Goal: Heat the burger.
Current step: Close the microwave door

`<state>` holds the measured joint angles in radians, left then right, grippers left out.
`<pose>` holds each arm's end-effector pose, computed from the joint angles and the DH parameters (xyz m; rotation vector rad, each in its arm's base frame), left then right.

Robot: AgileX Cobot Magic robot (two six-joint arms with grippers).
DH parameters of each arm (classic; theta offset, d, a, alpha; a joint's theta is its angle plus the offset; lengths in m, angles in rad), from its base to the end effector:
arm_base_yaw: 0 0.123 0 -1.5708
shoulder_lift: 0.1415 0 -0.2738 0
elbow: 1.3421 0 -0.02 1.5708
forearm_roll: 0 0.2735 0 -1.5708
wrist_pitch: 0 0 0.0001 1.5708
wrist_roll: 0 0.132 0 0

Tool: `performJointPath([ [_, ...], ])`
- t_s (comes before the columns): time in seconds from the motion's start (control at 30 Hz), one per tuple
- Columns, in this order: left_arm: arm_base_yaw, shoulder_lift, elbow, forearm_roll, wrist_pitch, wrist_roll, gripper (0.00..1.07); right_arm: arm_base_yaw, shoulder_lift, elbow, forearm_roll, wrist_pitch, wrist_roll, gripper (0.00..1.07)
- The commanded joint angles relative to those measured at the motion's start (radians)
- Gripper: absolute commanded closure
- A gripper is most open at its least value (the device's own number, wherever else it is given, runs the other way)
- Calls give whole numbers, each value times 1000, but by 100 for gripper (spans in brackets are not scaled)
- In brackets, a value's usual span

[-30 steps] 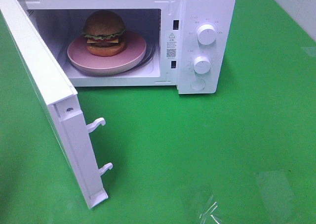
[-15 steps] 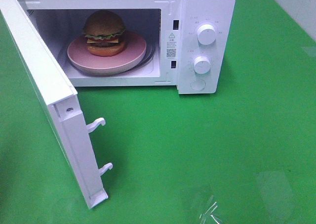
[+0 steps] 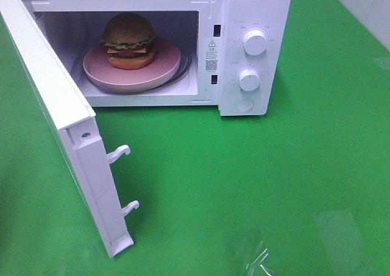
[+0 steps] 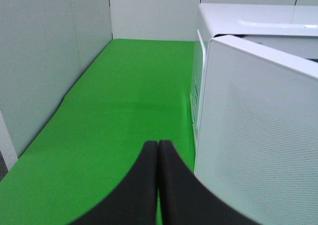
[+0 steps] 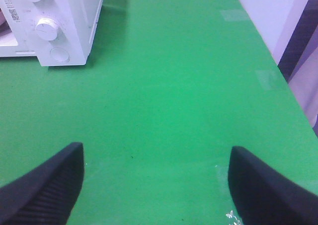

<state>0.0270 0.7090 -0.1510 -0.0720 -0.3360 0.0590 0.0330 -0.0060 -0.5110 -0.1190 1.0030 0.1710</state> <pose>0.2028 0.0086 0.2046 -0.0484 1.7058 0.0336 0.0640 -0.0111 0.2811 0.1380 1.9594 -0.0069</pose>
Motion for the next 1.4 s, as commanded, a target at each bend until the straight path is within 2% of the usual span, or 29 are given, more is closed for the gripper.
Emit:
performJointPath([
  [0.03, -5, 61, 2, -1, -65, -14, 107, -7, -24, 4, -2, 0, -9, 32],
  [0.17, -5, 151, 2, 39, -136, -59, 107, -7, -24, 4, -2, 0, -9, 32],
  [0.2, -5, 192, 2, 94, -184, -108, 107, -7, -24, 4, -2, 0, -9, 32],
  [0.23, -5, 213, 2, 137, -206, -130, 107, -7, -24, 4, -2, 0, -9, 32],
  [0.27, -5, 213, 2, 137, -206, -130, 107, -7, -24, 4, -2, 0, -9, 32],
  [0.3, -5, 256, 2, 243, -264, -191, 107, -7, -24, 4, -2, 0, -9, 32],
  [0.33, -5, 256, 2, 243, -264, -191, 107, -7, -24, 4, -2, 0, -9, 32],
  [0.37, -5, 293, 2, 338, -318, -244, 107, -7, -24, 4, -2, 0, -9, 32],
  [0.4, -5, 293, 2, 338, -318, -244, 107, -7, -24, 4, -2, 0, -9, 32],
  [0.43, -5, 332, 2, 415, -373, -290, 107, -7, -24, 4, -2, 0, -9, 32],
  [0.47, -5, 354, 2, 448, -402, -308, 107, -7, -24, 4, -2, 0, -9, 32],
  [0.5, -5, 354, 2, 448, -402, -308, 107, -7, -24, 4, -2, 0, -9, 32],
  [0.53, -5, 398, 2, 500, -457, -330, 107, -7, -24, 4, -2, 0, -9, 32],
  [0.63, -5, 438, -1, 537, -501, -352, 107, -7, -24, 4, -2, 0, -9, 32],
  [0.67, -5, 491, -3, 589, -551, -372, 107, -7, -24, 4, -2, 0, -9, 32],
  [0.73, -5, 536, -3, 614, -614, -387, 107, -7, -24, 4, -2, 0, -9, 32],
  [0.83, -5, 620, -3, 619, -682, -404, 107, -7, -24, 4, -2, 0, -9, 32],
  [0.93, -10, 633, -3, 620, -694, -404, 107, -7, -24, 4, -2, 0, -9, 32],
  [0.97, -50, 671, -21, 622, -699, -399, 107, -7, -24, 4, -2, 0, -9, 32],
  [1.13, -108, 709, -39, 615, -677, -376, 107, -7, -24, 4, -2, 0, -9, 32],
  [1.2, -176, 747, -48, 566, -678, -335, 107, -7, -24, 4, -2, 0, -9, 32],
  [1.4, -259, 792, -78, 465, -685, -296, 107, -7, -24, 4, -2, 0, -9, 32],
])
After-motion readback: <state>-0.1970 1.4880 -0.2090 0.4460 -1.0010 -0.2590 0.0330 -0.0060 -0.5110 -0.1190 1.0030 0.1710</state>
